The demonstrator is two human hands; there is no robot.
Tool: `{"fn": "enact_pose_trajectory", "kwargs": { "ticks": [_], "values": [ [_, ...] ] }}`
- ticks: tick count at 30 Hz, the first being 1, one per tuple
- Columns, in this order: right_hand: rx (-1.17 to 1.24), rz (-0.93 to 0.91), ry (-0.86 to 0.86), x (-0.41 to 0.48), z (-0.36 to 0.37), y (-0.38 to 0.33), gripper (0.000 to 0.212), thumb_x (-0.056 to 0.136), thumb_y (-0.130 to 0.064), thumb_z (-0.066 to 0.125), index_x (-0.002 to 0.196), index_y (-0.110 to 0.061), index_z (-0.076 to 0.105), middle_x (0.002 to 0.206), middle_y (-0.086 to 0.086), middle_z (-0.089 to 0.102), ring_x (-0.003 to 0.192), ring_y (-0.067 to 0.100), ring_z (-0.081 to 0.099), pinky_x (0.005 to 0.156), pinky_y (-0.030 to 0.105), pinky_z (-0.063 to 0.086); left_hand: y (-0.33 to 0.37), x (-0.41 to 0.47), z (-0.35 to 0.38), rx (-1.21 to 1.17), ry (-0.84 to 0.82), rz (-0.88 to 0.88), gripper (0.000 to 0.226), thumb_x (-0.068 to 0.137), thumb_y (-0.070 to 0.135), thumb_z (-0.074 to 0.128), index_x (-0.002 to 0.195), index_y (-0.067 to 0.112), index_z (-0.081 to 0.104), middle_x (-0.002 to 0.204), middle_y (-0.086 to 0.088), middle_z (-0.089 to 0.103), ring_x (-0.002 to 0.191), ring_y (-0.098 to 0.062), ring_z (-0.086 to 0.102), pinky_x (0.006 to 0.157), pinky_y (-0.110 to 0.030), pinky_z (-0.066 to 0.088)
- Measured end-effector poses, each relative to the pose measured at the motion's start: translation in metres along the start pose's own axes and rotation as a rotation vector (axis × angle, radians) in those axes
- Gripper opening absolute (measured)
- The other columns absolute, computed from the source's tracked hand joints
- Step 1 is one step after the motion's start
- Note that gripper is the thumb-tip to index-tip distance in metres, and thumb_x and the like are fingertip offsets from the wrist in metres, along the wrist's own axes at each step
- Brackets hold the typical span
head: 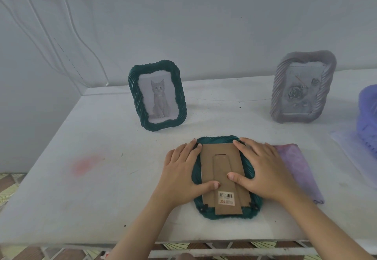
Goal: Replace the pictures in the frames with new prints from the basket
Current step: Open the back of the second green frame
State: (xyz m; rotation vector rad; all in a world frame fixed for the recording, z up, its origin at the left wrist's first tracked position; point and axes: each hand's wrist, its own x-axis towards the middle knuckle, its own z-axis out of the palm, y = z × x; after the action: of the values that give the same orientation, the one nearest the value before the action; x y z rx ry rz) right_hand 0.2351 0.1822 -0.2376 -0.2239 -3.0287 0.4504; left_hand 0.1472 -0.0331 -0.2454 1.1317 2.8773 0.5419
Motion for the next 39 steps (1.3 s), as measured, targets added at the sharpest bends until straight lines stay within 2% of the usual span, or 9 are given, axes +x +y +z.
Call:
{"fn": "enact_pose_trajectory", "kwargs": {
  "ticks": [10, 14, 18, 21, 23, 27, 30, 34, 39],
  "values": [
    [-0.035, 0.001, -0.033, 0.003, -0.003, -0.003, 0.095, 0.063, -0.084, 0.022, 0.145, -0.036, 0.016, 0.149, -0.009, 0.019, 0.135, 0.012, 0.016, 0.113, 0.035, 0.009, 0.004, 0.007, -0.006, 0.073, -0.115, -0.016, 0.107, 0.058, 0.086, 0.025, 0.147, 0.032, -0.002, 0.153, 0.009, 0.000, 0.133, -0.016, 0.011, 0.107, -0.031, 0.010],
    [-0.047, 0.004, -0.042, 0.003, -0.004, -0.003, 0.096, 0.063, -0.084, 0.020, 0.145, -0.036, 0.015, 0.149, -0.007, 0.019, 0.135, 0.015, 0.018, 0.112, 0.036, 0.011, 0.008, 0.019, -0.008, 0.025, -0.205, -0.038, 0.118, 0.049, 0.084, 0.030, 0.147, 0.028, -0.002, 0.147, 0.005, 0.004, 0.133, -0.019, 0.008, 0.109, -0.033, 0.009],
    [-0.021, 0.015, -0.044, 0.002, -0.005, -0.003, 0.096, 0.062, -0.085, 0.020, 0.145, -0.038, 0.014, 0.151, -0.008, 0.019, 0.137, 0.014, 0.018, 0.114, 0.036, 0.008, 0.006, 0.019, -0.006, -0.036, -0.185, -0.044, 0.118, 0.049, 0.085, 0.032, 0.147, 0.028, -0.001, 0.149, 0.004, 0.004, 0.134, -0.016, 0.004, 0.111, -0.034, 0.005],
    [0.046, -0.016, -0.044, -0.003, -0.007, -0.002, 0.090, 0.065, -0.083, 0.024, 0.144, -0.042, 0.011, 0.155, -0.011, 0.009, 0.142, 0.012, 0.010, 0.114, 0.034, 0.000, 0.002, 0.005, -0.004, -0.155, -0.087, -0.029, 0.106, 0.060, 0.085, 0.035, 0.147, 0.034, 0.005, 0.153, 0.008, 0.005, 0.137, -0.009, 0.001, 0.111, -0.029, -0.001],
    [0.135, -0.070, -0.033, -0.013, -0.012, -0.004, 0.084, 0.068, -0.080, 0.031, 0.142, -0.045, 0.015, 0.155, -0.016, 0.004, 0.143, 0.007, 0.003, 0.115, 0.035, -0.001, 0.001, -0.006, -0.005, -0.244, -0.002, 0.036, 0.089, 0.067, 0.079, 0.041, 0.143, 0.037, 0.021, 0.149, 0.016, 0.019, 0.134, -0.001, 0.008, 0.108, -0.016, -0.004],
    [0.338, -0.102, -0.017, -0.050, -0.019, -0.009, 0.070, 0.069, -0.077, 0.046, 0.133, -0.053, 0.030, 0.147, -0.029, 0.021, 0.137, -0.009, 0.012, 0.114, 0.033, 0.012, 0.005, -0.031, -0.009, -0.380, 0.035, 0.104, 0.070, 0.067, 0.072, 0.057, 0.128, 0.038, 0.048, 0.132, 0.031, 0.038, 0.128, 0.014, 0.021, 0.106, -0.012, 0.010],
    [0.352, -0.131, -0.003, -0.081, -0.010, -0.006, 0.067, 0.068, -0.074, 0.054, 0.130, -0.054, 0.037, 0.139, -0.036, 0.031, 0.134, -0.011, 0.021, 0.115, 0.027, 0.009, 0.007, -0.049, -0.005, -0.404, 0.024, 0.117, 0.066, 0.062, 0.068, 0.066, 0.120, 0.038, 0.057, 0.128, 0.033, 0.044, 0.129, 0.011, 0.028, 0.107, -0.012, 0.015],
    [0.335, -0.114, 0.084, -0.103, 0.002, -0.001, 0.053, 0.073, -0.065, 0.057, 0.121, -0.045, 0.052, 0.137, -0.037, 0.036, 0.129, -0.010, 0.032, 0.114, 0.018, 0.006, 0.008, -0.062, 0.003, -0.437, 0.060, 0.086, 0.050, 0.064, 0.062, 0.067, 0.110, 0.041, 0.062, 0.127, 0.033, 0.045, 0.130, 0.012, 0.028, 0.108, -0.021, 0.020],
    [0.386, -0.071, 0.171, -0.105, 0.012, -0.002, 0.042, 0.077, -0.065, 0.051, 0.115, -0.048, 0.053, 0.134, -0.041, 0.035, 0.126, -0.013, 0.034, 0.113, 0.015, 0.003, 0.013, -0.067, 0.003, -0.532, 0.039, 0.009, 0.028, 0.065, 0.058, 0.066, 0.091, 0.050, 0.063, 0.128, 0.032, 0.047, 0.133, 0.007, 0.028, 0.112, -0.036, 0.027]
  ]
}}
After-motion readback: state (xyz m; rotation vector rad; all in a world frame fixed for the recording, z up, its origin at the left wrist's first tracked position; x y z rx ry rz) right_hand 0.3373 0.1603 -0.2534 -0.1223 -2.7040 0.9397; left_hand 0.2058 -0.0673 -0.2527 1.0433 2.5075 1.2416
